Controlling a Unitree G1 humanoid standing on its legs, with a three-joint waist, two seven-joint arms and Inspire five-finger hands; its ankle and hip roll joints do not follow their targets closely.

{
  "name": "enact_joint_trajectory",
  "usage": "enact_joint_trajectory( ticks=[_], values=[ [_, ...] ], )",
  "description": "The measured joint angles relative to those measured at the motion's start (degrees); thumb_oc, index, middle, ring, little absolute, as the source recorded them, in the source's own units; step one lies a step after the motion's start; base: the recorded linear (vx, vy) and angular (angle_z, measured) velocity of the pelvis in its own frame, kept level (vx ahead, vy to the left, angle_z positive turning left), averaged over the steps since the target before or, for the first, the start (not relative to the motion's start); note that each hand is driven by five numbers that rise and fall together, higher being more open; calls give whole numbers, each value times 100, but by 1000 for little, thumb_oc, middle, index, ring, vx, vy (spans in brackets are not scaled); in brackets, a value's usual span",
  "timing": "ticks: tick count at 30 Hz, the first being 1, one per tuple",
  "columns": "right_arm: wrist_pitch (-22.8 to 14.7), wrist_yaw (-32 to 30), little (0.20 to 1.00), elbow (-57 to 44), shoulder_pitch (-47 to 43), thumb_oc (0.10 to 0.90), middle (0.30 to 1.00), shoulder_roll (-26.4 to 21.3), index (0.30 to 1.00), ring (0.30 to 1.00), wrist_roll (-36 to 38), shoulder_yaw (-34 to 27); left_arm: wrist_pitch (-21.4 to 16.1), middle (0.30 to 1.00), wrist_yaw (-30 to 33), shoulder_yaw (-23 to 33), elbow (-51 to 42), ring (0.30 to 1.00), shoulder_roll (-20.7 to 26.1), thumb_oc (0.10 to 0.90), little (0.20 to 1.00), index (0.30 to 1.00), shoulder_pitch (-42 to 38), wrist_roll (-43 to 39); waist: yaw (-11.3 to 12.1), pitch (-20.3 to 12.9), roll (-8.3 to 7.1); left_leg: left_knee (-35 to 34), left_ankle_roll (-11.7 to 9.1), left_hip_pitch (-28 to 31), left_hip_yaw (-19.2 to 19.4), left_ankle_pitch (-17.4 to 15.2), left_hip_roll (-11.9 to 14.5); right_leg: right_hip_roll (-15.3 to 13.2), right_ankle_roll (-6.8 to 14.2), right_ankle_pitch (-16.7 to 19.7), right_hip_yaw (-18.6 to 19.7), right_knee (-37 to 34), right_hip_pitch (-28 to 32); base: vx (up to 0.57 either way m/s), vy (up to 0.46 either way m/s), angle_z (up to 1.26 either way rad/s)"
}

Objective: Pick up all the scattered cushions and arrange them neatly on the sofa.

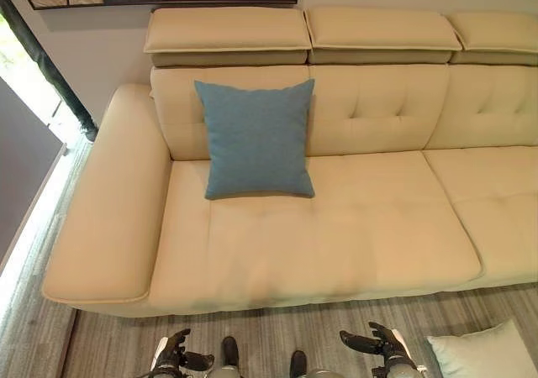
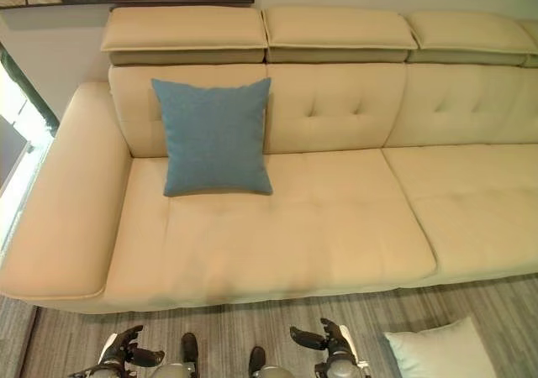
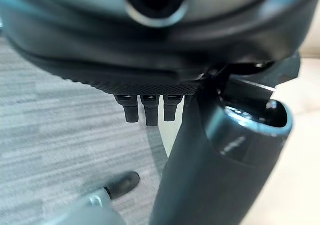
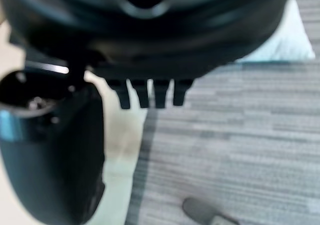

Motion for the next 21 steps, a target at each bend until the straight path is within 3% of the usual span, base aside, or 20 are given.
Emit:
enact_joint_trajectory(
  ticks=[1, 3, 7, 8, 9, 10, 11, 12, 13, 15, 17, 18, 20, 21],
  values=[
    [-18, -10, 900, -4, 24, 800, 900, -23, 900, 900, 1, 28, -5, 900, -2, -6, -11, 900, -41, 800, 900, 900, -53, -4, 21, 0, 7, 150, -179, -171, -70, 76, 54, 80, -80, 54, -21, 44, -118, -183, -67, -2],
    [-33, -11, 900, 12, 48, 800, 900, -44, 900, 900, 1, 27, -5, 900, -9, -51, -1, 900, -72, 800, 900, 900, -109, -5, 33, 26, 36, 221, -293, -297, -276, 158, 76, 105, -143, 50, -55, 112, -208, -204, -43, 6],
    [-28, -14, 900, 42, 91, 800, 900, -88, 900, 900, 1, 33, -7, 900, -5, -202, -2, 900, -85, 800, 900, 900, -177, -16, 58, 125, 112, 463, -356, -396, -493, 197, 89, 104, -202, 33, -50, 178, -153, -110, 13, 6],
    [-30, -17, 900, 53, 109, 800, 900, -147, 900, 900, 1, 42, -7, 900, -6, -217, -3, 900, -119, 800, 900, 900, -226, -16, 21, 162, 137, 511, -367, -394, -518, 178, 75, 67, -300, 119, -48, 197, -197, -345, 99, -10],
    [-34, -12, 900, 127, 36, 800, 900, -177, 900, 900, 0, 152, -5, 900, 8, -216, 3, 900, -131, 800, 900, 900, -252, -29, 9, 198, 80, 751, -503, -432, -699, 2, -53, -18, -468, 249, 16, 297, -300, -398, 197, -37],
    [-89, -10, 900, 251, -112, 800, 900, -230, 900, 900, -2, 242, 2, 900, -35, -124, 34, 900, -106, 800, 900, 900, -278, -117, -23, 265, -94, 970, -468, -260, -1204, -270, -445, -227, -364, 271, 204, 351, -259, -113, 180, -41],
    [-90, -17, 900, 266, -130, 800, 900, -276, 900, 900, -1, 232, 0, 900, -17, -126, 43, 900, -112, 800, 900, 900, -267, -119, -87, 264, -94, 964, -442, -99, -1335, -338, -585, -256, -309, 306, 260, 298, -202, -94, 216, -48],
    [-80, -26, 900, 276, -156, 800, 900, -344, 900, 900, 0, 155, 0, 900, 5, -147, 65, 900, -128, 800, 900, 900, -250, -137, -218, 250, -46, 810, -298, 226, -1568, -610, -673, -246, -252, 344, 365, 281, -165, -41, 117, -35],
    [-81, -33, 900, 269, -191, 800, 900, -348, 900, 900, 0, 82, -5, 900, 1, -154, 54, 900, -130, 800, 900, 900, -212, -165, -233, 208, 37, 572, -276, 372, -1603, -627, -649, -204, -204, 349, 415, 288, -174, -6, 64, -45],
    [-74, -76, 900, 268, -255, 800, 900, -309, 900, 900, 5, -27, -14, 900, -11, -179, 24, 900, -148, 800, 900, 900, -327, -219, -275, 207, 42, 218, -162, 522, -1571, -800, -564, -155, -28, 316, 521, 357, -332, 1, 0, -37],
    [-15, -69, 900, 282, -16, 800, 900, -177, 900, 900, 9, -13, -7, 900, -12, -266, 34, 900, -157, 800, 900, 900, -472, -222, -342, 191, -190, 244, -89, 505, -1530, -747, -785, -321, 97, 487, 509, 373, -450, -274, 409, -16],
    [-33, -57, 900, 303, 13, 800, 900, -101, 900, 900, 19, -194, 12, 900, 27, -450, 62, 900, -130, 800, 900, 900, -445, -225, -352, 192, -211, 260, 10, 527, -1374, -690, -837, -334, 240, 605, 566, 396, -490, -297, 434, -49],
    [-71, -100, 900, 274, -130, 800, 900, -23, 900, 900, 76, -403, 4, 900, -90, -654, 110, 900, -161, 800, 900, 900, -315, -214, -324, 128, -93, 38, 202, 614, -992, -714, -793, -356, 708, 964, 691, -63, -547, -126, 133, -135],
    [-45, -113, 900, 280, -156, 800, 900, -5, 900, 900, 75, -332, 4, 900, -95, -638, 137, 900, -161, 800, 900, 900, -331, -213, -387, 136, -144, 45, 279, 599, -823, -737, -907, -470, 602, 960, 586, -281, -517, -102, 108, -130]
  ],
)
